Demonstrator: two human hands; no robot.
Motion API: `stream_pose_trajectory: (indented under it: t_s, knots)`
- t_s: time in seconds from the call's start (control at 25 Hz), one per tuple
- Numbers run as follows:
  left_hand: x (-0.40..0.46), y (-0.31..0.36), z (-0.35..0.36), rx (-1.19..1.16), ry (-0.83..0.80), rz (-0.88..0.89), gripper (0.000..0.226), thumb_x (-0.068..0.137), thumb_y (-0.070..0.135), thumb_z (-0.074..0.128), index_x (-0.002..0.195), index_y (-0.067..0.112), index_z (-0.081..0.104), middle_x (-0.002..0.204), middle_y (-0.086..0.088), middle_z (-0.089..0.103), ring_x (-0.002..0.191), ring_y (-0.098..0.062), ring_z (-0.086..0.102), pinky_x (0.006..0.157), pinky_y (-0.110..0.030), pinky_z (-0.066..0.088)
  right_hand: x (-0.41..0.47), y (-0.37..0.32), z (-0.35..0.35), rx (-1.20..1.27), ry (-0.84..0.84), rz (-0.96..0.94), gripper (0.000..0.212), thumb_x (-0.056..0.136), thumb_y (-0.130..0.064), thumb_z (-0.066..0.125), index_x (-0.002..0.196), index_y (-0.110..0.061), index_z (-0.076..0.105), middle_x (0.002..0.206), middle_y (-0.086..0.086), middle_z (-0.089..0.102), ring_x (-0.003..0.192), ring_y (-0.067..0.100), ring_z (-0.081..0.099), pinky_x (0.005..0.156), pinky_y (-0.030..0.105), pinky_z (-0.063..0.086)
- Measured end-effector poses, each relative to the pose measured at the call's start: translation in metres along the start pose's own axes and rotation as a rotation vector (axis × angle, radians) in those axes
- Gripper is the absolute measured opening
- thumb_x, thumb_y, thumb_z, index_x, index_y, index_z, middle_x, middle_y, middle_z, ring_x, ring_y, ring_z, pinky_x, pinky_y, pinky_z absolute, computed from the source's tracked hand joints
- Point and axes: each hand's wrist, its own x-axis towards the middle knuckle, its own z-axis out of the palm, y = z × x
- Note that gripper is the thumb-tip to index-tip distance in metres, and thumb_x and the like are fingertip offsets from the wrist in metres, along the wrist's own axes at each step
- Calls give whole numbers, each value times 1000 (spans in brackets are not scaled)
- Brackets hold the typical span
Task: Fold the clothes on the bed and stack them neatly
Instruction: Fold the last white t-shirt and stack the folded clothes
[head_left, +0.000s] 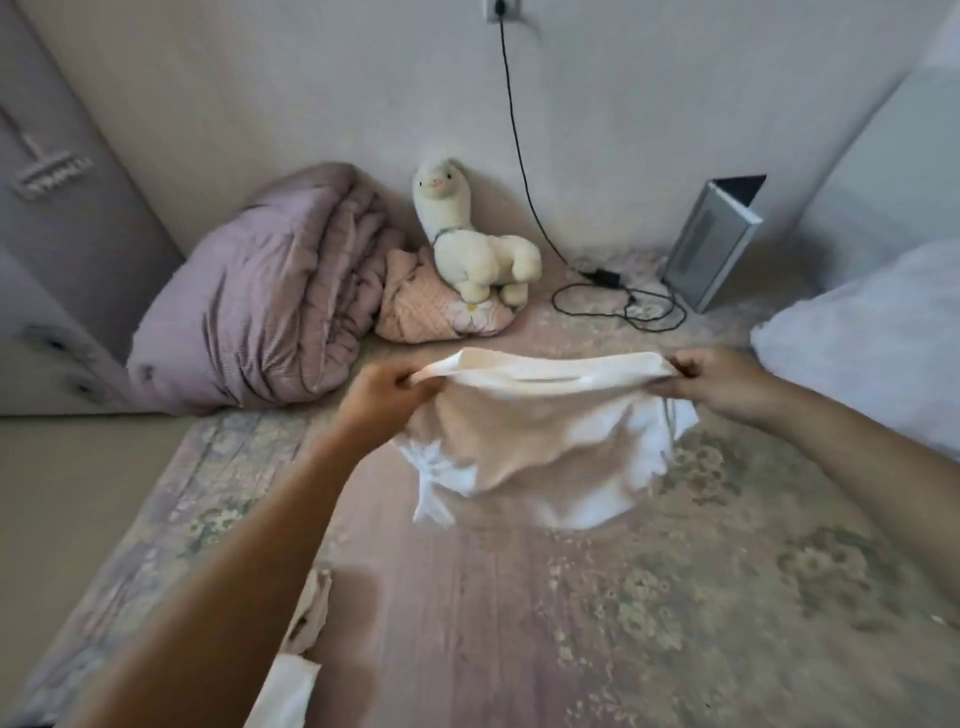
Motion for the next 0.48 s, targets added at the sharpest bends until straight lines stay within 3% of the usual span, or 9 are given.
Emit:
stream_pose_trajectory:
  t_s: [0.2,0.36,0.48]
  knots:
    - [-10,62,-52,80,29,82,33,96,26,70,68,10,61,64,-6,50,66,-18,45,63,-33,34,-29,-46,-49,10,120,-65,16,89,-2,74,92,12,67,81,18,60,75,10,50,67,28,35]
    - [-27,93,-88,234,23,220,30,92,18,75,74,-3,65,68,-15,55,71,-21,48,67,-34,35,-50,-70,-67,-143,292,-79,15,90,-18,77,81,-9,70,78,6,62,78,18,54,68,35,33]
    - [-41,107,-94,322,43,271,25,89,14,77,77,-6,69,71,-23,60,78,-33,58,74,-37,41,-67,-76,-59,-299,375,12,25,93,-24,73,78,-5,64,78,7,60,81,22,55,68,37,29]
